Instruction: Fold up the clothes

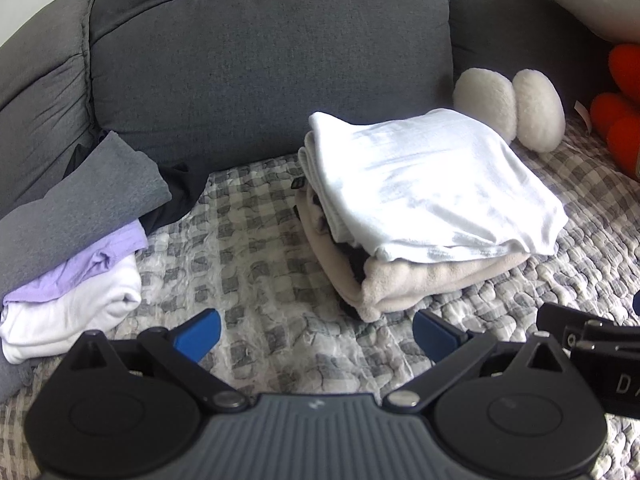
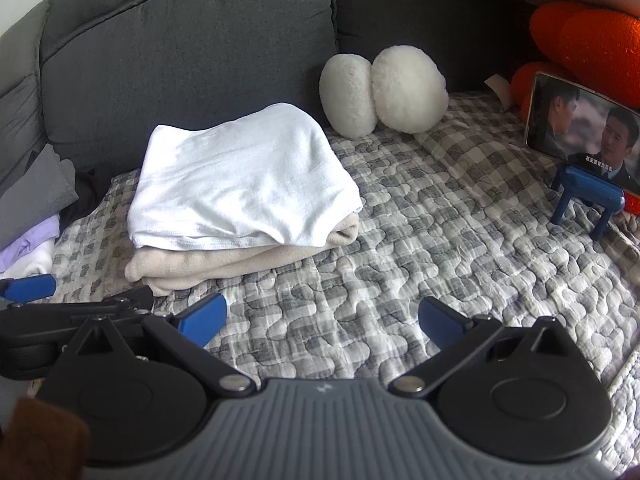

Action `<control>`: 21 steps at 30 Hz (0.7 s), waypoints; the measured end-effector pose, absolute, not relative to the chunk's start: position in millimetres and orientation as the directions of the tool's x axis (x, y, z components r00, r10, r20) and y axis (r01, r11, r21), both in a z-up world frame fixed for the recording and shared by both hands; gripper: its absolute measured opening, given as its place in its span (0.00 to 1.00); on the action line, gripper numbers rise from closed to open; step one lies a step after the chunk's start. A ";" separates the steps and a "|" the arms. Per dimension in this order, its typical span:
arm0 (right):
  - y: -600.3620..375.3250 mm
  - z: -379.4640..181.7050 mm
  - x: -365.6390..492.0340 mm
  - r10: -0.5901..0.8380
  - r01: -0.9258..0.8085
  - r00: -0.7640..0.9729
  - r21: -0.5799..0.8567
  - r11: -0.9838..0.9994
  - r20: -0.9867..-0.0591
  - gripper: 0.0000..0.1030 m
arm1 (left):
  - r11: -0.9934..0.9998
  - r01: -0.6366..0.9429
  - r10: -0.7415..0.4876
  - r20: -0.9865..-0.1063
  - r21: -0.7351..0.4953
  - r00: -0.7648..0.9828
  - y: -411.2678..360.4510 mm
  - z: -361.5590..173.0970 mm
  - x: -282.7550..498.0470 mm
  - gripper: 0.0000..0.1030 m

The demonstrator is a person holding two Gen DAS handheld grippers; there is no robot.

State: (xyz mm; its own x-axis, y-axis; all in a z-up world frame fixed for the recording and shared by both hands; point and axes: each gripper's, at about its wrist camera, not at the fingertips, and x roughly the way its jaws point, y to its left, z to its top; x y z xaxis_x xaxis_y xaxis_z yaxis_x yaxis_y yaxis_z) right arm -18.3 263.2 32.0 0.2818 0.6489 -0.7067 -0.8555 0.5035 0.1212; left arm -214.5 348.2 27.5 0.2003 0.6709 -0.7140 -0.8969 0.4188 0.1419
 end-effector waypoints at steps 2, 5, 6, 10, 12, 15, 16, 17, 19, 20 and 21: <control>263.6 32.3 -18.7 0.648 -0.856 0.283 0.119 0.503 -0.707 1.00 | 0.418 -0.898 0.669 -0.717 0.140 0.199 348.4 27.1 -214.7 0.99; 263.9 32.3 -18.8 0.649 -0.856 0.284 0.118 0.503 -0.706 1.00 | 0.417 -0.898 0.668 -0.717 0.138 0.199 349.6 27.0 -215.2 0.99; 263.9 32.4 -18.9 0.648 -0.856 0.284 0.117 0.503 -0.706 1.00 | 0.417 -0.899 0.667 -0.718 0.138 0.199 349.8 26.9 -215.3 0.99; 263.9 32.6 -19.6 0.646 -0.857 0.286 0.113 0.502 -0.707 1.00 | 0.416 -0.899 0.665 -0.720 0.138 0.197 350.2 26.4 -215.4 0.99; 264.5 32.5 -19.6 0.647 -0.857 0.287 0.113 0.503 -0.707 1.00 | 0.414 -0.900 0.666 -0.720 0.138 0.196 350.2 26.4 -216.0 0.99; 264.6 32.7 -20.0 0.647 -0.858 0.287 0.111 0.501 -0.706 1.00 | 0.412 -0.901 0.666 -0.720 0.138 0.195 350.5 26.5 -216.1 0.99; 264.7 32.7 -20.1 0.647 -0.858 0.288 0.109 0.501 -0.706 1.00 | 0.412 -0.901 0.665 -0.721 0.138 0.194 350.7 26.4 -216.0 0.99; 264.9 32.7 -20.2 0.646 -0.858 0.289 0.108 0.502 -0.707 1.00 | 0.411 -0.901 0.665 -0.722 0.138 0.193 350.9 26.2 -216.0 0.99; 265.4 32.5 -20.5 0.644 -0.859 0.290 0.104 0.502 -0.708 1.00 | 0.409 -0.902 0.664 -0.723 0.137 0.191 351.3 25.8 -216.2 0.99; 265.6 32.6 -20.7 0.644 -0.860 0.290 0.102 0.501 -0.708 1.00 | 0.408 -0.903 0.663 -0.724 0.136 0.191 351.5 25.4 -216.3 0.99; 265.8 32.6 -20.9 0.643 -0.860 0.291 0.100 0.500 -0.708 1.00 | 0.408 -0.903 0.662 -0.725 0.135 0.190 351.7 25.1 -216.4 0.99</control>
State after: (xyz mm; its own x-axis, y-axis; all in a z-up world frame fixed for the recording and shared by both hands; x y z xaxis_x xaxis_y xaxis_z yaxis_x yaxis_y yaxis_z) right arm -20.9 265.8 32.6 0.2911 0.6430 -0.7084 -0.8602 0.5000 0.1003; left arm -216.4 351.7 25.1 0.1904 0.6620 -0.7249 -0.9029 0.4080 0.1353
